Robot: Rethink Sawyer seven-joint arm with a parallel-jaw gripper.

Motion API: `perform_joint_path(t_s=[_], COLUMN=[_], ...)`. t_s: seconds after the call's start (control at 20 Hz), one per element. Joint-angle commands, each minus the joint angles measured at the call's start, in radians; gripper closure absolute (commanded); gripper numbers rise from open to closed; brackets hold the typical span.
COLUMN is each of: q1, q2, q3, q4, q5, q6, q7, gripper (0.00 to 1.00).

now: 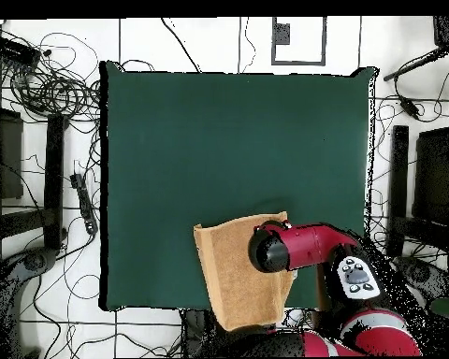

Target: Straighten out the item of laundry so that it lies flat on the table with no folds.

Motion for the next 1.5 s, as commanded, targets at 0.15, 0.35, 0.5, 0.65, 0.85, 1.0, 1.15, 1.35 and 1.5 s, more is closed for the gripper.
perform_joint_path(t_s=[0.15, 0.35, 0.5, 0.65, 0.85, 1.0, 1.15, 1.35, 1.5], q1=[-0.001, 0.004, -0.002, 0.002, 0.001, -0.012, -0.022, -0.047, -0.089], q2=[0.272, 0.272, 0.272, 0.272, 0.27, 0.267, 0.266, 0.264, 0.266], q3=[0.043, 0.042, 0.042, 0.04, 0.043, 0.06, 0.073, 0.088, 0.11], q4=[-0.137, -0.139, -0.138, -0.143, -0.149, -0.16, -0.178, -0.187, -0.2], q5=[-0.002, 0.001, 0.001, 0.001, 0.001, 0.001, -0.009, -0.018, -0.028], q6=[-0.134, -0.129, -0.13, -0.128, -0.123, -0.112, -0.098, -0.081, -0.061], q7=[0.129, 0.129, 0.127, 0.126, 0.12, 0.102, 0.076, 0.045, 0.006], gripper=[1.0, 1.0, 1.0, 1.0, 1.0, 1.0, 1.0, 1.0, 1.0])
